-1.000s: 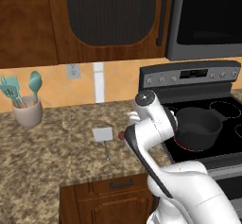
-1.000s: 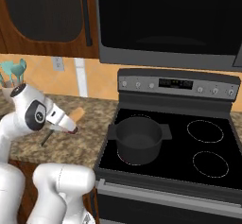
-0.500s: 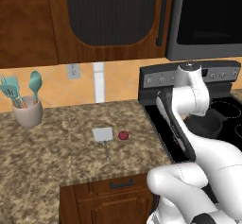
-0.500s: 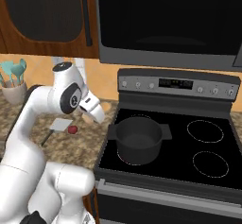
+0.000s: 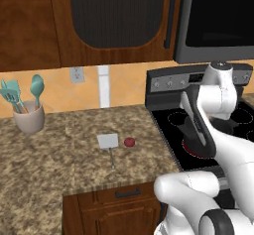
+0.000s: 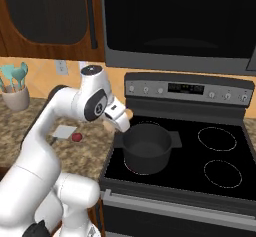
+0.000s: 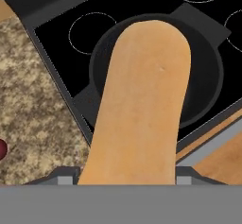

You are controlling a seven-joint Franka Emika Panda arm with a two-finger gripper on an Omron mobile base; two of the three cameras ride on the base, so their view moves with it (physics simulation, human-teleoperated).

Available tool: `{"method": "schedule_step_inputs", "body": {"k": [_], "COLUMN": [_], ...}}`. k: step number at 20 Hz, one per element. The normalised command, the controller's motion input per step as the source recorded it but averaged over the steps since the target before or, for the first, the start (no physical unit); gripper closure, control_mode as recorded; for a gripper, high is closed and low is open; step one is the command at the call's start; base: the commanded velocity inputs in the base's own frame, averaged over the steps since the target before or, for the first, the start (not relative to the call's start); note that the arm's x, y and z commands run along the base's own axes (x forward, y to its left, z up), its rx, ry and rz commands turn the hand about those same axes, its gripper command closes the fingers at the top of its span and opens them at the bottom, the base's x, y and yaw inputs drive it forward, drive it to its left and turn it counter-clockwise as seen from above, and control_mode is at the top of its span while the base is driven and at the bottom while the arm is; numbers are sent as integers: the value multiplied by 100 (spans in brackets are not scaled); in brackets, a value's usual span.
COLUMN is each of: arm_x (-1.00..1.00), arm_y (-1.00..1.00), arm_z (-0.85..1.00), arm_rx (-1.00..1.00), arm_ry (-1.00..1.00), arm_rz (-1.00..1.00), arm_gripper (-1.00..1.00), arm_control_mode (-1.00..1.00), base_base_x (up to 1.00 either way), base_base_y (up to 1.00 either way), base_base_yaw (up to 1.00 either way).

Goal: Put the tomato and squash in the pot. Retrieve the spatula and lightly stir the vegetables in the pot.

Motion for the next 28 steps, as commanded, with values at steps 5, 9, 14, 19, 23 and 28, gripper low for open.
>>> {"method": "schedule_step_inputs", "body": {"k": [5,9,14,19,23,28], "arm_x": [13,28,20,24,15,18], "arm_y": [-58,-49,-4,0,-1,-30], "arm_z": [-20,-44,-48,-38,-18,-32], "arm_rx": [9,8,1,0,0,-1], "arm_ry": [0,1,0,5,11,7], "arm_rz": [0,0,0,0,0,0], "arm_gripper": [100,100,100,100,100,100], "arm_control_mode": [-100,-100,-100,-100,-100,-100], "base_base_x": [0,0,0,0,0,0], "base_base_y": [0,0,0,0,0,0], "base_base_yaw": [0,0,0,0,0,0]}}
